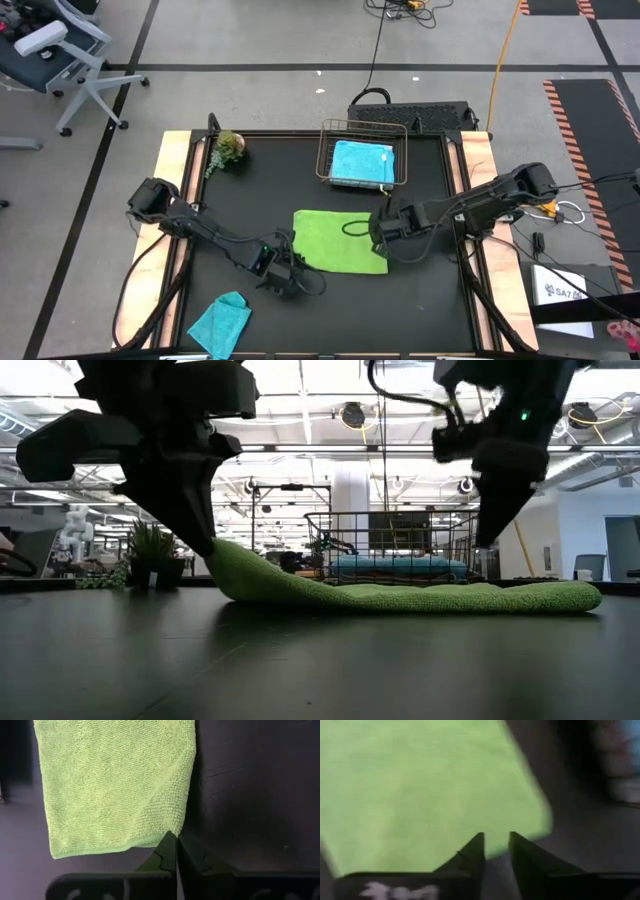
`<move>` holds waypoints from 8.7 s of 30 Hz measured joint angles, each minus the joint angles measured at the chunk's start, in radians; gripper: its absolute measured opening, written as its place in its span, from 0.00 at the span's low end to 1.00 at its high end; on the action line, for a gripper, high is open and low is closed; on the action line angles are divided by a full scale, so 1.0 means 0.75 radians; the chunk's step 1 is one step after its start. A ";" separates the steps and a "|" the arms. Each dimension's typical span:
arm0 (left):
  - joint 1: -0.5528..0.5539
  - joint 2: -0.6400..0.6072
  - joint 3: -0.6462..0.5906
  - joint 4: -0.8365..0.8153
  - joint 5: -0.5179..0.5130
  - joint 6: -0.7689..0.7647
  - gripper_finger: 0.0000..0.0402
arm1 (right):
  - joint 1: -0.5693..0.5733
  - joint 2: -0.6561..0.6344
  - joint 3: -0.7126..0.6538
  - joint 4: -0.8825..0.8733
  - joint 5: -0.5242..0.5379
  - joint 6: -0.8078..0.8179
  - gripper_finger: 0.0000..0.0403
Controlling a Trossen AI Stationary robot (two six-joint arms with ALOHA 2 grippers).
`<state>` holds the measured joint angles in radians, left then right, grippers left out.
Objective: Fold microfiber towels
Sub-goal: Fold the green towel
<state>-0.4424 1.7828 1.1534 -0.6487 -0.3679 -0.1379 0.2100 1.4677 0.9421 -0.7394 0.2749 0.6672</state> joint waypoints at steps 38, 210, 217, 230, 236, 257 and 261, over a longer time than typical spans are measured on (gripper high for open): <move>0.005 0.001 -0.001 -0.018 0.003 -0.014 0.00 | -0.165 -0.013 -0.492 0.766 -0.009 0.107 0.00; 0.311 0.621 0.740 0.321 0.072 0.544 0.26 | -0.059 -0.119 -0.500 0.683 -0.125 0.421 0.00; 0.369 0.589 0.742 0.395 0.010 0.601 0.12 | -0.059 -0.119 -0.501 0.701 -0.128 0.430 0.00; 0.486 0.592 0.741 0.414 0.179 0.470 0.11 | -0.062 -0.263 -0.501 0.561 0.059 0.418 0.00; 0.487 0.592 0.724 0.424 0.212 0.495 0.19 | -0.062 -0.415 -0.501 0.496 0.098 0.421 0.00; 0.538 0.464 0.701 0.081 0.163 0.427 0.20 | 0.117 -0.444 -0.453 0.583 0.011 0.143 0.00; 0.484 0.417 0.701 -0.224 0.134 0.309 0.20 | 0.140 -0.408 -0.288 0.391 0.006 0.027 0.00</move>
<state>-0.0795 2.0959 1.6791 -0.8165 -0.2674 0.0940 0.3152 1.1616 0.7265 -0.4459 0.2792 0.6876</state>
